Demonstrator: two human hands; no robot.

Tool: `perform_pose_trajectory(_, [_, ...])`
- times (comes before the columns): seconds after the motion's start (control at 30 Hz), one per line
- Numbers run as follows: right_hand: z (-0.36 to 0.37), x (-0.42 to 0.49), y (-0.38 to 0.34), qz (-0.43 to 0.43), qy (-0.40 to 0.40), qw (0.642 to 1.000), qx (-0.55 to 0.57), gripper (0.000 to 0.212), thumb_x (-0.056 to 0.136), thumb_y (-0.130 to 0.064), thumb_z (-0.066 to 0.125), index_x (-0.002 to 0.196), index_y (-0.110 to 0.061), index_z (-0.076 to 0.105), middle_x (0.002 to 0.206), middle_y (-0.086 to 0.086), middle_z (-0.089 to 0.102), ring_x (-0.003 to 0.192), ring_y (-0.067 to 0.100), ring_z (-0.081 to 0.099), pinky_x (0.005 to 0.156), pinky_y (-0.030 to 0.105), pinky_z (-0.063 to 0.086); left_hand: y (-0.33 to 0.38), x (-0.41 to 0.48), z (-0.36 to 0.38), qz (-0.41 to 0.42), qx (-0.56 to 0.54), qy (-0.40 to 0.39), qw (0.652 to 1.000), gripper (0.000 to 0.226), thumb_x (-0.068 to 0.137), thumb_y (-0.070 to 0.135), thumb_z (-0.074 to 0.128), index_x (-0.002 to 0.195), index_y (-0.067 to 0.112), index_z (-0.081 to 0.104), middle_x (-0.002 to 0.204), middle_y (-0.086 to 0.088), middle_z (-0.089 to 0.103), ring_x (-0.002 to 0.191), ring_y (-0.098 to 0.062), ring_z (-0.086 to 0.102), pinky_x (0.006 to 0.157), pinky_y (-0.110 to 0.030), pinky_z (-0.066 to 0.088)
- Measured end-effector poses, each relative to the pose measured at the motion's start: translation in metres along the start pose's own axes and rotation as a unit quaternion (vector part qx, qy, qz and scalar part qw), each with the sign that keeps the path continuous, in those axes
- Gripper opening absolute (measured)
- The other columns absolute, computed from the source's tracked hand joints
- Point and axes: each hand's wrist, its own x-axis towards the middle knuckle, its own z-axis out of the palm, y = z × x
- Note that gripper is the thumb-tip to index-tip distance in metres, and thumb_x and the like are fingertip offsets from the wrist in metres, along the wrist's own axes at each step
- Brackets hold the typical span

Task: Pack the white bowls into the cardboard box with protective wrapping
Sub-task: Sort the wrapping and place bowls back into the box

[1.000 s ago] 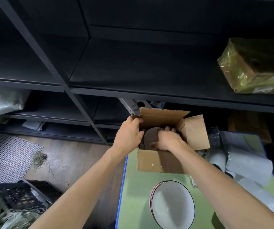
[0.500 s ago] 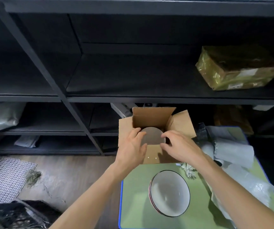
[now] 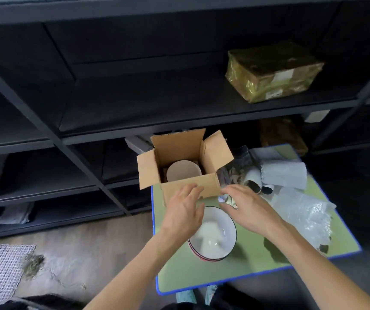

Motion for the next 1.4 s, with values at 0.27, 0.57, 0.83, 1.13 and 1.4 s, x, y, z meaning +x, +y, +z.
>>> perform_pose_trajectory(0.27, [0.005,-0.035,0.045,0.059,-0.022,0.998,0.005,0.045,0.099,-0.038,0.053,0.142,-0.027,0.046,0.146,-0.010,0.045,0.137,0.010,0.036,0.105,0.028,0.036,0.037,0.002,0.033,0.039,0.009,-0.037,0.999,0.044,0.088,0.019,0.056,0.131,0.013,0.057,0.133,-0.003,0.057,0.120,-0.023,0.051,0.102,-0.031,0.039])
perform_pose_trajectory(0.57, [-0.002,-0.067,0.134,0.163,-0.062,0.984,0.026,0.055,0.100,-0.038,0.050,0.151,-0.021,0.037,0.155,-0.004,0.038,0.143,0.016,0.030,0.109,0.028,0.031,0.095,0.037,0.092,0.081,0.024,-0.117,0.990,0.044,0.090,0.025,0.057,0.131,0.011,0.058,0.130,-0.007,0.060,0.120,-0.027,0.054,0.104,-0.035,0.041])
perform_pose_trajectory(0.83, [-0.016,-0.091,0.212,0.256,-0.046,0.965,0.022,0.059,0.100,-0.036,0.051,0.153,-0.018,0.033,0.154,0.003,0.039,0.140,0.025,0.035,0.110,0.034,0.033,0.135,0.066,0.146,0.087,0.073,-0.213,0.970,0.044,0.093,0.031,0.053,0.131,0.008,0.055,0.132,-0.009,0.056,0.123,-0.029,0.050,0.104,-0.038,0.041])
perform_pose_trajectory(1.13, [-0.022,-0.093,0.265,0.331,-0.016,0.942,0.049,0.034,0.095,-0.026,0.056,0.126,-0.015,0.051,0.126,0.007,0.055,0.123,0.031,0.048,0.089,0.039,0.044,0.156,0.089,0.198,0.035,0.110,-0.279,0.953,0.047,0.099,0.031,0.049,0.141,0.012,0.044,0.141,-0.007,0.049,0.130,-0.025,0.044,0.108,-0.035,0.037])
perform_pose_trajectory(1.4, [-0.011,-0.072,0.279,0.357,0.025,0.928,0.106,0.026,0.091,-0.026,0.061,0.116,-0.016,0.058,0.113,0.006,0.056,0.115,0.031,0.047,0.090,0.041,0.047,0.155,0.085,0.214,0.022,0.090,-0.306,0.947,0.061,0.099,0.046,0.046,0.149,0.012,0.037,0.148,-0.009,0.044,0.134,-0.026,0.042,0.110,-0.038,0.036])
